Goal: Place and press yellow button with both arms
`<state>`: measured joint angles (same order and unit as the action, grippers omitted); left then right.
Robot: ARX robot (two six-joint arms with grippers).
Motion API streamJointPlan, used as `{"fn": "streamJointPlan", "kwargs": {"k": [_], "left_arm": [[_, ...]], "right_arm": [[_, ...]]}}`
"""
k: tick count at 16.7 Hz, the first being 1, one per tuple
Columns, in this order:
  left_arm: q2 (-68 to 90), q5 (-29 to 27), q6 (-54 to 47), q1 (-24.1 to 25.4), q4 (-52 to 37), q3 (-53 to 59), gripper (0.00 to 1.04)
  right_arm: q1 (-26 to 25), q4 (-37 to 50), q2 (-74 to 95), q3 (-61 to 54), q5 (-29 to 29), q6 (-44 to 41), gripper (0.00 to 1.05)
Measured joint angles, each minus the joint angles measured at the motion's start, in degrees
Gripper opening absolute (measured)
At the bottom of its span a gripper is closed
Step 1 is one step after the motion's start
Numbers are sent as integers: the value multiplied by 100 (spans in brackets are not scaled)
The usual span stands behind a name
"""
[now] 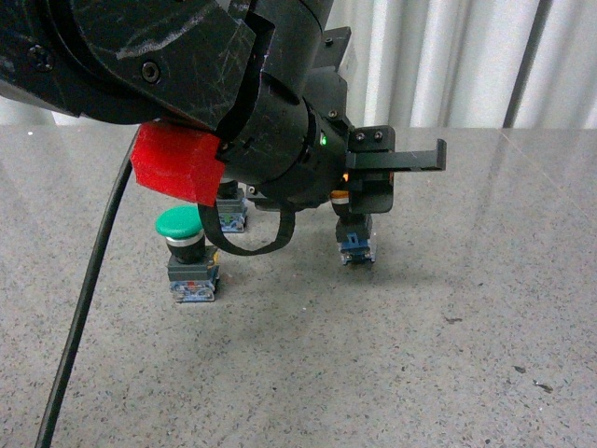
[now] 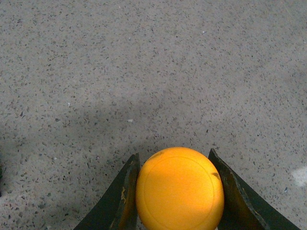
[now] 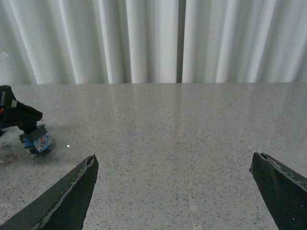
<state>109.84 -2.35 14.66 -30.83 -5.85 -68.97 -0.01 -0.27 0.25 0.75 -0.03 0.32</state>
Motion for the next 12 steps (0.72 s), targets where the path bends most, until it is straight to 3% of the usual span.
{"fn": "streamJointPlan", "kwargs": {"k": [4,8,10,12], "left_arm": [[129,-17,-85,-7,238,-262,36],[129,208,-179,2,129,-286,83],[129,138,-361,9,-570,-223,97],[129,-175,-557,4,-1204,-4,98]], "right_arm": [[0,2,0,0,0,0,98],[0,2,0,0,2,0,98],[0,2,0,0,0,0,98],[0,2,0,0,2,0,98]]}}
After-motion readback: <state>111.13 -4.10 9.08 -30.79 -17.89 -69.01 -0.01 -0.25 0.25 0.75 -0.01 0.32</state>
